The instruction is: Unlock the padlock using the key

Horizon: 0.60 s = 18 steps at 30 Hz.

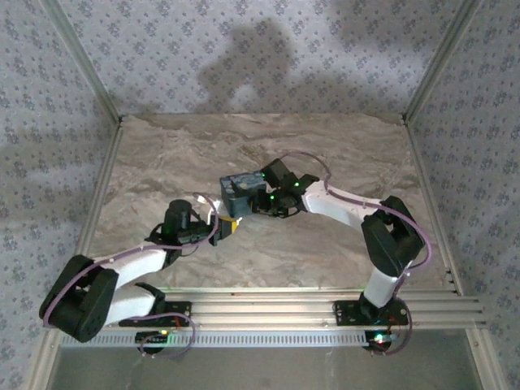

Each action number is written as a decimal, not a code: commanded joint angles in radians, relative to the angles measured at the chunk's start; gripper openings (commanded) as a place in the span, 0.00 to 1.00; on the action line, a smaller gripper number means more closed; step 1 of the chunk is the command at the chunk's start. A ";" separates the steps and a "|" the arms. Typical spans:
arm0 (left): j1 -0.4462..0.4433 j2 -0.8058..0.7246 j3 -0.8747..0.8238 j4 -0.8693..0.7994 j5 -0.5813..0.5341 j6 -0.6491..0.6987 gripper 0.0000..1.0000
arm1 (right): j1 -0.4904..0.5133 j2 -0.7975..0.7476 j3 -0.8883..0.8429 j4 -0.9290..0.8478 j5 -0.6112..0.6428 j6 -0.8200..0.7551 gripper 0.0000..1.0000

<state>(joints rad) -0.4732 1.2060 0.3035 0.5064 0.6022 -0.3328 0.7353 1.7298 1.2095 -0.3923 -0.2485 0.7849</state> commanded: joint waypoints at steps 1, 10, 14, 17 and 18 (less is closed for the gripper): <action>-0.010 0.026 -0.013 0.100 0.009 0.041 0.00 | -0.014 0.007 0.050 -0.005 -0.076 0.031 0.03; -0.025 0.147 0.006 0.195 0.012 0.049 0.00 | -0.039 0.001 0.021 0.045 -0.133 0.117 0.02; -0.041 0.172 0.023 0.228 -0.002 0.049 0.00 | -0.058 -0.013 0.007 0.057 -0.154 0.162 0.01; -0.056 0.189 0.037 0.245 -0.017 0.048 0.00 | -0.070 -0.023 0.007 0.054 -0.165 0.176 0.01; -0.059 0.196 0.041 0.253 -0.019 0.044 0.00 | -0.074 -0.025 0.008 0.053 -0.171 0.178 0.01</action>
<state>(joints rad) -0.5205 1.3888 0.3031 0.6922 0.5873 -0.3031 0.6746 1.7317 1.2217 -0.3645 -0.3813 0.9283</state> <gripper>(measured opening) 0.048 0.187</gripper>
